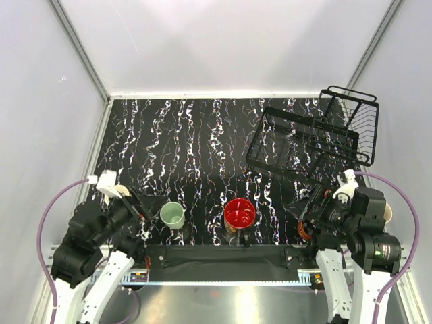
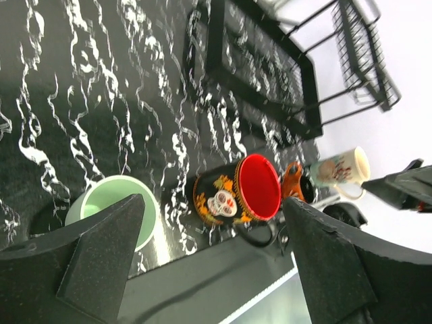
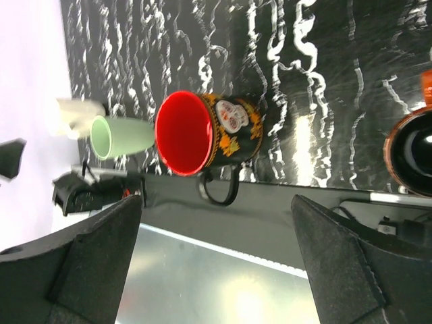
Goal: Load the cups into the dish rack
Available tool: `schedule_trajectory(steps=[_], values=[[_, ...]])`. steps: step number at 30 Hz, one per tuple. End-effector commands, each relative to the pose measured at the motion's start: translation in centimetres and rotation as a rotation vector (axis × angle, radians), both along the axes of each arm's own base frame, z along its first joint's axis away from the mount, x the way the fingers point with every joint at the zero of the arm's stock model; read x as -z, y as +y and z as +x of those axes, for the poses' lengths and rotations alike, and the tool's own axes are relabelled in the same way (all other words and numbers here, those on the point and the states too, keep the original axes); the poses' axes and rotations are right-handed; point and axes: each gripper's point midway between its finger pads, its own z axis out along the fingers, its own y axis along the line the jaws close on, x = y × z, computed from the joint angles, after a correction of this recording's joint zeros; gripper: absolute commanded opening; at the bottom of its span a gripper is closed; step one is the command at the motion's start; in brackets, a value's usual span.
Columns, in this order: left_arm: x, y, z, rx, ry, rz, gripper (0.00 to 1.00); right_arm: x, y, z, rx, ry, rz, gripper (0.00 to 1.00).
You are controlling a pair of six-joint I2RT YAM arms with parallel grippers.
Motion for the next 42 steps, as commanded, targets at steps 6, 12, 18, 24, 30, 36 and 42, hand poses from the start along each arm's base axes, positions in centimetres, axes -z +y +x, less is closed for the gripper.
schedule_trajectory(steps=[6, 12, 18, 24, 30, 36, 42], values=[[0.7, -1.2, -0.1, 0.089, 0.021, 0.026, 0.90, 0.9, 2.0, -3.5, -0.157, 0.125, 0.063, 1.00], [0.4, -1.4, 0.0, 0.092, 0.015, 0.010, 0.90, -1.0, 2.3, -3.6, -0.176, 0.097, 0.071, 0.96], [-0.6, -2.7, 0.8, 0.118, -0.008, -0.075, 0.88, -5.7, 3.0, -1.9, -0.214, 0.019, 0.116, 0.91], [-0.8, -2.7, 1.2, 0.114, -0.010, -0.068, 0.88, -8.0, 2.8, 1.1, -0.217, -0.002, 0.103, 0.91], [-0.6, -2.7, 1.7, 0.101, -0.006, -0.067, 0.88, -8.1, 3.0, 3.9, -0.190, -0.015, 0.147, 0.91], [0.0, -3.3, 2.2, 0.115, 0.014, -0.075, 0.85, -7.9, 3.3, 5.3, -0.204, 0.004, 0.165, 0.86], [0.3, -3.7, 2.8, 0.121, 0.029, -0.086, 0.84, -7.8, 5.0, 6.8, -0.282, 0.047, 0.082, 0.86]])
